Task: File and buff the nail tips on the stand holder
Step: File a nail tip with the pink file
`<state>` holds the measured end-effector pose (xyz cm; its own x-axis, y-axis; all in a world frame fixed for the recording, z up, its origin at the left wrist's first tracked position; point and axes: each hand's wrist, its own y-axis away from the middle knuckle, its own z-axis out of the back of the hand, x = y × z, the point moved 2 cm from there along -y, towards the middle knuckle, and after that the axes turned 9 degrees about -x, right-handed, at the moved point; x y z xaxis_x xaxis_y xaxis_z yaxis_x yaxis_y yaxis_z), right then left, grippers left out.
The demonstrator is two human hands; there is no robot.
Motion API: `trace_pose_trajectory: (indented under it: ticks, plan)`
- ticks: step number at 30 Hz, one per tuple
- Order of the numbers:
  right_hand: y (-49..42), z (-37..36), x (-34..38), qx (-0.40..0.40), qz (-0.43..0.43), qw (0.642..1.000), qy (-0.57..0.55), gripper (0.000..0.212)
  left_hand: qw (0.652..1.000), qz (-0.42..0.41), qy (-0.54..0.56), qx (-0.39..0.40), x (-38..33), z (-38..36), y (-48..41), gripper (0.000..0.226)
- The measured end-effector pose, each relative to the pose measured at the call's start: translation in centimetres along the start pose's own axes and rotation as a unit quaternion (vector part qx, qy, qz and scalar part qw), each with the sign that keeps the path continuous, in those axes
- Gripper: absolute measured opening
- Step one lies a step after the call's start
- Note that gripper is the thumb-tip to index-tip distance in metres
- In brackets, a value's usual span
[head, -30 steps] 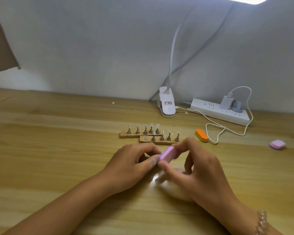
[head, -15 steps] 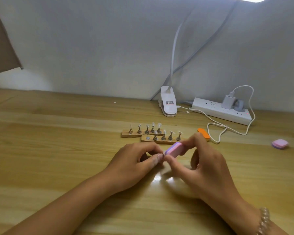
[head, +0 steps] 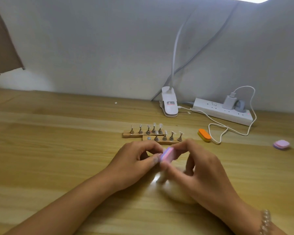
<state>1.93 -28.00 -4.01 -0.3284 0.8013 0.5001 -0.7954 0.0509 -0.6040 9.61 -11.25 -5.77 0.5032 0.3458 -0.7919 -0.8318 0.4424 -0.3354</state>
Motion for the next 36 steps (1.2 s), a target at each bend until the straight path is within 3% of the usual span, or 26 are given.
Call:
trace_pose_trajectory:
  ticks: [6, 10, 14, 19, 22, 26, 29, 33, 36]
  plan:
    - [0.2, -0.1, 0.2, 0.017, 0.013, 1.000, 0.020, 0.037, 1.000, 0.000, -0.010, -0.003, -0.1, 0.0, 0.0, 0.018]
    - [-0.4, 0.4, -0.6, -0.020, -0.052, 0.998, -0.025, 0.036, 0.998, 0.024, 0.057, -0.025, -0.1, 0.2, 0.0, 0.018]
    - [0.0, 0.3, 0.1, 0.003, -0.034, 0.997, -0.075, 0.037, 0.993, 0.046, 0.103, -0.044, -0.2, 0.5, 0.1, 0.017]
    - [-0.2, 0.4, -0.4, -0.008, -0.059, 0.994, -0.087, 0.032, 0.993, 0.045, 0.102, -0.033, -0.4, 0.4, 0.1, 0.013]
    - [0.1, 0.3, 0.2, 0.016, -0.015, 0.997, -0.077, 0.033, 0.993, 0.047, 0.110, -0.024, -0.5, 0.4, 0.1, 0.015]
    - [-0.2, 0.3, -0.5, -0.015, -0.059, 0.994, -0.095, 0.030, 0.993, 0.048, 0.104, -0.034, -0.6, 0.4, 0.2, 0.013]
    - [0.0, 0.2, 0.0, 0.002, -0.023, 0.996, -0.082, 0.031, 0.994, 0.044, 0.100, -0.030, -0.6, 0.4, 0.2, 0.014]
    - [-0.4, 0.5, -1.0, -0.036, -0.088, 0.991, -0.092, 0.028, 0.995, 0.040, 0.080, -0.036, -0.7, 0.4, 0.2, 0.016]
    - [-0.1, 0.2, -0.1, -0.002, -0.043, 0.995, -0.085, 0.030, 0.995, 0.042, 0.085, -0.033, -0.7, 0.4, 0.2, 0.016]
